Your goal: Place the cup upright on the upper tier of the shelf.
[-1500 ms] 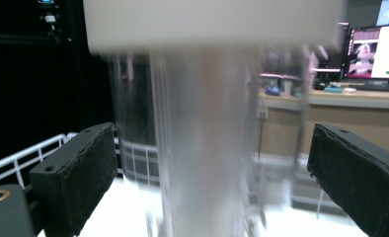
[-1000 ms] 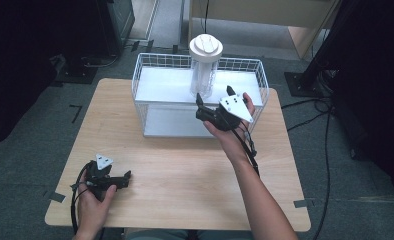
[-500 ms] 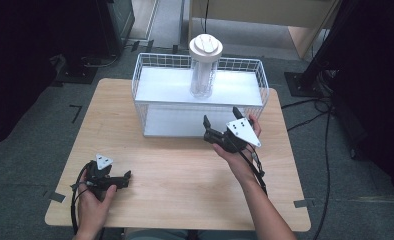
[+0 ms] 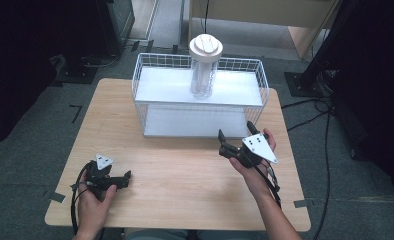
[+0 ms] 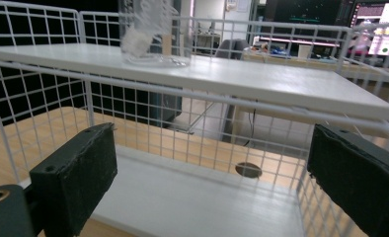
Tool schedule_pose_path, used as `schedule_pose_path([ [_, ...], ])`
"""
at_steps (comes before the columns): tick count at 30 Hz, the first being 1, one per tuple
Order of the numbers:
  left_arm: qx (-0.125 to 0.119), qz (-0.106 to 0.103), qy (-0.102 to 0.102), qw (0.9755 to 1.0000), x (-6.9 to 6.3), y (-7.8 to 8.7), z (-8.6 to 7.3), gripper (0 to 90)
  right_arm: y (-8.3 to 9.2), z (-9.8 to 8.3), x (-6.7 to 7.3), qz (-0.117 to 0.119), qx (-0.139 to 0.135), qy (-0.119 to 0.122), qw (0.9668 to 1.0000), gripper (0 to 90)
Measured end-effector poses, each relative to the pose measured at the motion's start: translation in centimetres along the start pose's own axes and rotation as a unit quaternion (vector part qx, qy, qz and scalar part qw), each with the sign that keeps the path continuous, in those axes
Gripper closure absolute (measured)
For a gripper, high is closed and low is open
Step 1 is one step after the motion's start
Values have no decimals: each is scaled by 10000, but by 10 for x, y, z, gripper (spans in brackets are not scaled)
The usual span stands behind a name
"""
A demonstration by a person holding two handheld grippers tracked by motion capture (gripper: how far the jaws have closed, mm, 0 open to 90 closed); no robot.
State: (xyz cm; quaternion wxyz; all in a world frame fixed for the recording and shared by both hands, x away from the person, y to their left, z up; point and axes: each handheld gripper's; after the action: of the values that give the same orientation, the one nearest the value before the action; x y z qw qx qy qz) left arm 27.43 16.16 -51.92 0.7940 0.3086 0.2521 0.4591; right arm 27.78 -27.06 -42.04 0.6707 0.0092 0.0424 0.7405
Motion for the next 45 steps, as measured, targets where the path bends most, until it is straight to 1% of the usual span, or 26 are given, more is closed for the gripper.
schedule_pose_path([
  [8, -2, -1, 0, 10000, 0, 0, 0, 0, 15, -18, -24, -177, 181, 80, 9996, 51],
  [12, -1, 0, -2, 10000, 0, 0, 0, 0, 22, -27, -35, -248, 301, -5, 9992, 51],
  [14, -1, 0, 0, 10000, 0, 0, 0, 0, 25, -31, -40, -305, 343, 8, 9989, 51],
  [16, 1, -1, -4, 10000, 0, 0, 0, 0, 28, -35, -45, -341, 385, 27, 9987, 51],
  [19, 0, 0, 0, 10000, 0, 0, 0, 0, 32, -42, -53, -439, 450, 146, 9979, 51],
  [22, -1, -1, 1, 10000, 0, 0, 0, 0, 35, -47, -62, -521, 540, 151, 9971, 51],
  [26, 1, 1, -3, 10000, 0, 0, 0, 0, 41, -56, -71, -628, 680, 234, 9954, 50],
  [31, -1, 1, 1, 10000, 0, 0, 0, 0, 49, -69, -80, -708, 844, 226, 9937, 50],
  [36, 1, -1, 0, 10000, 0, 0, 0, 0, 55, -83, -84, -731, 1073, 336, 9910, 50],
  [41, 1, -1, -1, 10000, 0, 0, 0, 0, 60, -92, -87, -753, 1214, 464, 9887, 47],
  [45, 0, 0, -3, 10000, 0, 0, 0, 0, 67, -96, -92, -782, 1331, 501, 9867, 44],
])
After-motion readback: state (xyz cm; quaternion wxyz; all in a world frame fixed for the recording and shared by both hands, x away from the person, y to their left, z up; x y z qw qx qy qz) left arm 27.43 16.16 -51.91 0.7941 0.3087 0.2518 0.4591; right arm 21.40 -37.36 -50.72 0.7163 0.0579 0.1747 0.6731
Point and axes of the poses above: each handheld gripper's, and its own axes: y roughly backward along the jaws, z roughly out of its top, x roughly to its left, and after that the axes turned 10 degrees about -z, right-handed
